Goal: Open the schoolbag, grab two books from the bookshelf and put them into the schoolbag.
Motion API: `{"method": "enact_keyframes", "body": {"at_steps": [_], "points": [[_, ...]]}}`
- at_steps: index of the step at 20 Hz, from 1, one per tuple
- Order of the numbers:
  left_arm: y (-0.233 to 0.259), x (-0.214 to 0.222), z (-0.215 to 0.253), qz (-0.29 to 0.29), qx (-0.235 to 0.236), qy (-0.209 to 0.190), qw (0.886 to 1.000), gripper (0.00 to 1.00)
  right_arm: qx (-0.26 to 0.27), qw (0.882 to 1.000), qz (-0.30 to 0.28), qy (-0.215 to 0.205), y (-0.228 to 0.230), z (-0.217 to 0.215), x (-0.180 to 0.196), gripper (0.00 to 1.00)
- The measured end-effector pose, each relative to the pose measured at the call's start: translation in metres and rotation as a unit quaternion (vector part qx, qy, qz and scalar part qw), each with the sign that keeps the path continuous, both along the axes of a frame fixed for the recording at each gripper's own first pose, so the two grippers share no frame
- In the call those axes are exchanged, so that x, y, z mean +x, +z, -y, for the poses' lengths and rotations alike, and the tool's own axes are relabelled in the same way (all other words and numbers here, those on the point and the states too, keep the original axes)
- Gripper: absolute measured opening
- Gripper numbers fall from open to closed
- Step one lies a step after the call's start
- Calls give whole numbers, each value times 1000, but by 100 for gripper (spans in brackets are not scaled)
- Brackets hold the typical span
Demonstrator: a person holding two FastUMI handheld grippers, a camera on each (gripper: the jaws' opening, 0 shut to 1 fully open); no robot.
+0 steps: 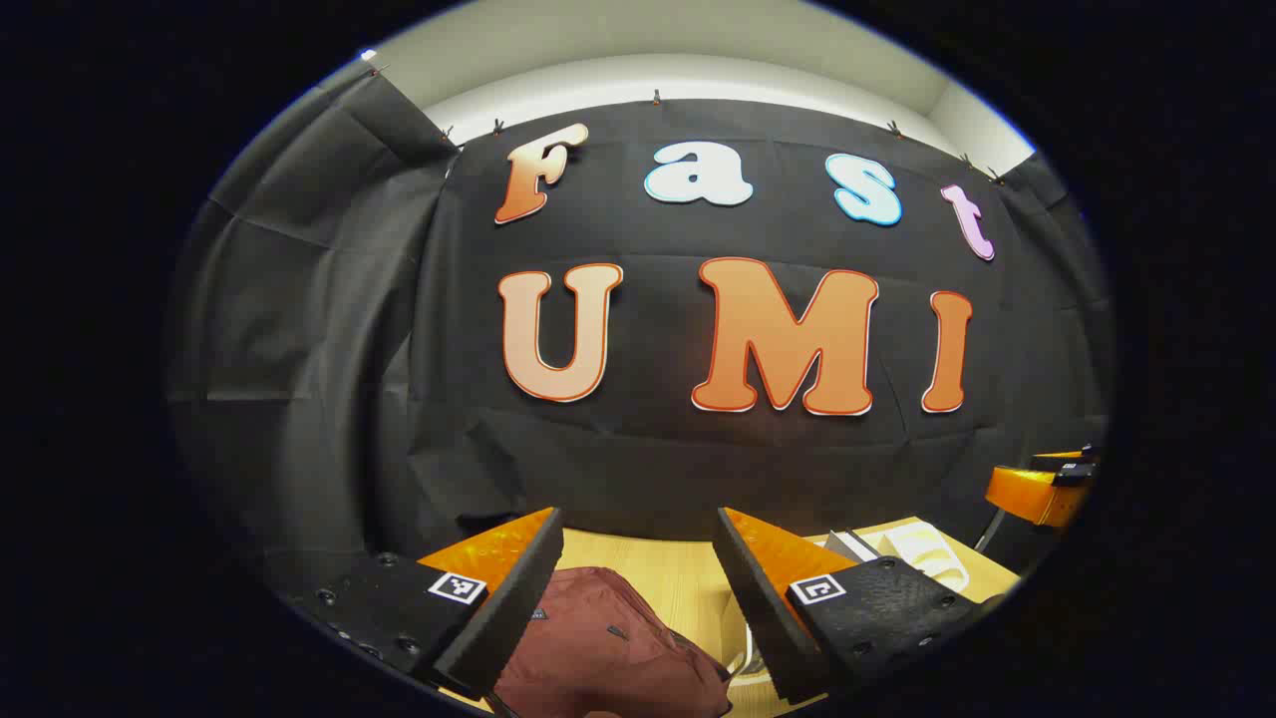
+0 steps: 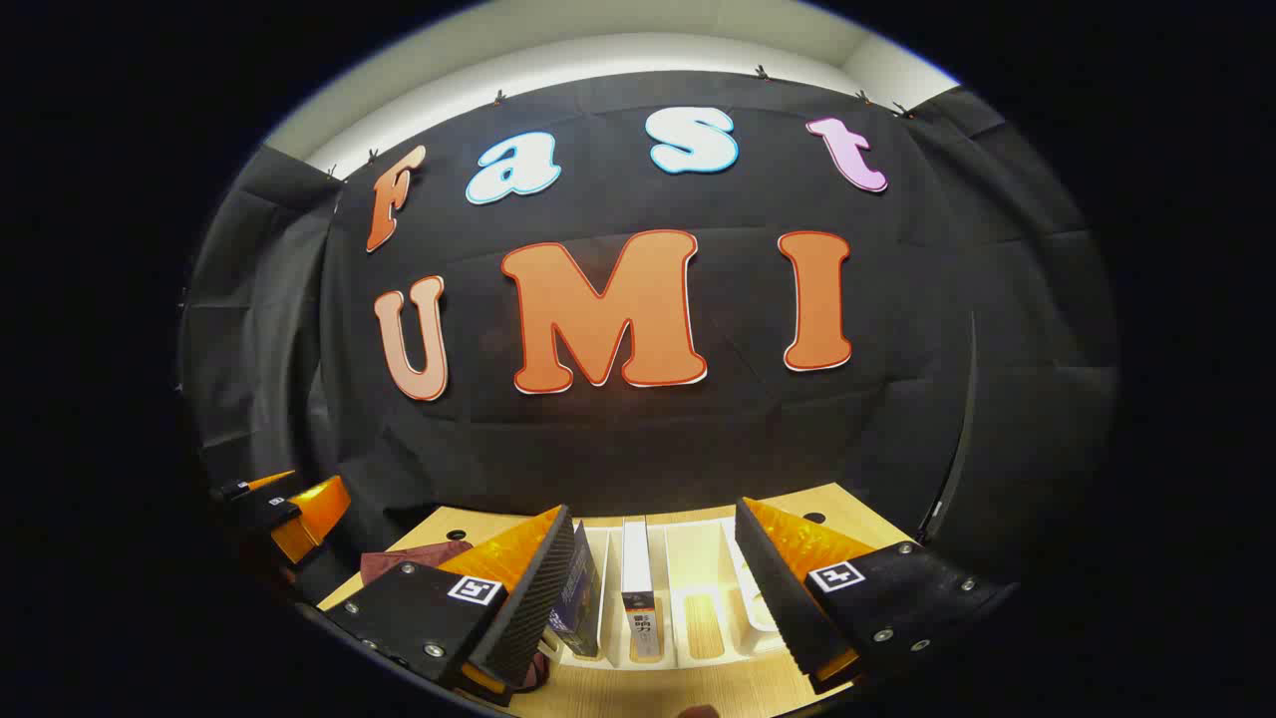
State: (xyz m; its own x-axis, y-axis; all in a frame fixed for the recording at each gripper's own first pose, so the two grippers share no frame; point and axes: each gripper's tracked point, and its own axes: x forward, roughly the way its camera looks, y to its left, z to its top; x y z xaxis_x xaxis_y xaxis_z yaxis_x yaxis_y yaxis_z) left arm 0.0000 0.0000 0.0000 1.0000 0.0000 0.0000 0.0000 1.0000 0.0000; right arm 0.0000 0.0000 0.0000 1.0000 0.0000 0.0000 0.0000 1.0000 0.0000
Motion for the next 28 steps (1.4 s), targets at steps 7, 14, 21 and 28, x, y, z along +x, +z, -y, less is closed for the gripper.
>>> {"method": "enact_keyframes", "body": {"at_steps": [7,14,21,28], "points": [[3,0,1,9,0,-4,1000,94,6,1000,-7,5,-2,-2,-1,95],[0,0,1,1,-9,-5,1000,94,9,1000,-12,5,-3,0,2,96],[2,1,-3,4,-4,6,1000,95,13,1000,-17,3,-5,3,4,95],[3,5,0,3,-20,3,1000,95,9,1000,-16,-3,-6,7,5,95]]}}
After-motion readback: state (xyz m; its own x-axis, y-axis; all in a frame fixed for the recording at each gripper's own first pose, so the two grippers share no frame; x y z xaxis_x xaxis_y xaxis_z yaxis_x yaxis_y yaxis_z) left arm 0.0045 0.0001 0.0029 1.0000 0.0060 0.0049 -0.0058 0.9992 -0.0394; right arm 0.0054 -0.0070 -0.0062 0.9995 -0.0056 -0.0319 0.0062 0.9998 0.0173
